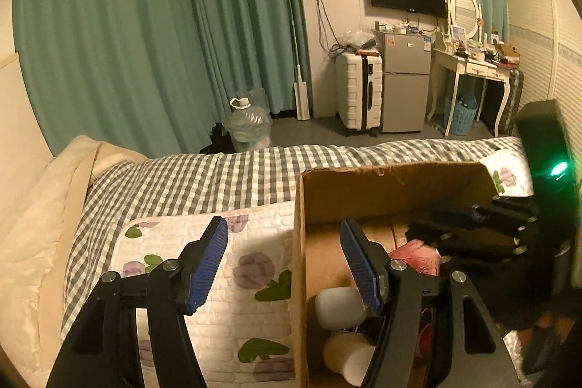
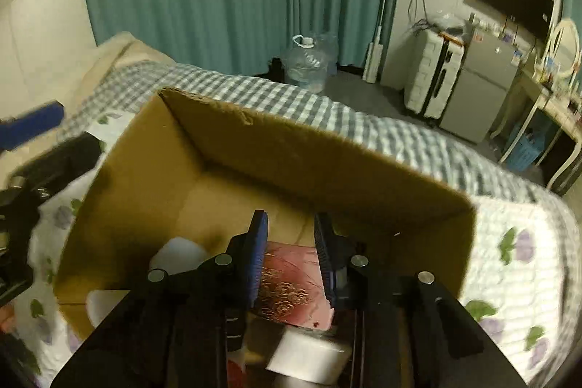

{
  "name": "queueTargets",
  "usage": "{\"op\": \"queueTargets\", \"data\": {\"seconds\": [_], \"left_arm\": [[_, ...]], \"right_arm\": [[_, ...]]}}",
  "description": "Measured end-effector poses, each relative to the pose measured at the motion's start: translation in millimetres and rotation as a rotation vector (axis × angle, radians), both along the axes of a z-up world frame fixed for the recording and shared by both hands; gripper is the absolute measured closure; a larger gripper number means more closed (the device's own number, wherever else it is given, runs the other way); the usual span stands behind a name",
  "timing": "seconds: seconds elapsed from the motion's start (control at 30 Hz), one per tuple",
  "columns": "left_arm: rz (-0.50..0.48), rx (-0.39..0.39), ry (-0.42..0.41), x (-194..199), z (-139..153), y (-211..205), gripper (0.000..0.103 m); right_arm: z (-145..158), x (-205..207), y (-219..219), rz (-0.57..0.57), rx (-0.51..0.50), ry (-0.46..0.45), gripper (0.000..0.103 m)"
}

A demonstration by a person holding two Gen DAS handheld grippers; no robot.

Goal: Organize rigid objects
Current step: 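Lower the earbud case and pink card box into the box, opening both tools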

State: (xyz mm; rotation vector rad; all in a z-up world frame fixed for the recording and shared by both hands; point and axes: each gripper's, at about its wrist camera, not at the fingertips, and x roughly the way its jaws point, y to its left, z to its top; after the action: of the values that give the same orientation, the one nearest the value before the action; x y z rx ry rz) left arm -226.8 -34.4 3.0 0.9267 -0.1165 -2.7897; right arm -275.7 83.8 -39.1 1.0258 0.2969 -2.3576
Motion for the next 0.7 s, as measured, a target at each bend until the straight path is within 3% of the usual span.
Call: {"op": "queueTargets", "data": {"seconds": [0.2, 0.3, 0.43, 0.6, 0.7], "left_arm": [[-0.004, 0.015, 0.068, 26.1, 29.7, 7.0, 0.036], [-0.012, -0.006, 0.154, 55.7, 68.6, 17.2, 0.032], [-0.005, -0.018, 0.268, 103.0, 114.2, 28.4, 0.024], [-0.02, -0.058, 0.307, 152.9, 148.3, 38.8, 0.022], [-0.017, -0.057, 0.326, 177.8, 158.9, 40.2, 0.022]], "right_arm": [[39.7, 20.8, 29.5, -0.051, -0.034, 0.065, 0.075], [74.6, 46.3, 45.2, -0.08, -0.053, 0.123, 0.056], [122.0, 91.5, 59.3, -0.134, -0.004, 0.208, 0.039], [176.4, 159.3, 87.4, -0.195, -0.041, 0.287, 0.009], [198.0, 192.5, 99.9, -0.196, -0.069, 0.324, 0.004]]}}
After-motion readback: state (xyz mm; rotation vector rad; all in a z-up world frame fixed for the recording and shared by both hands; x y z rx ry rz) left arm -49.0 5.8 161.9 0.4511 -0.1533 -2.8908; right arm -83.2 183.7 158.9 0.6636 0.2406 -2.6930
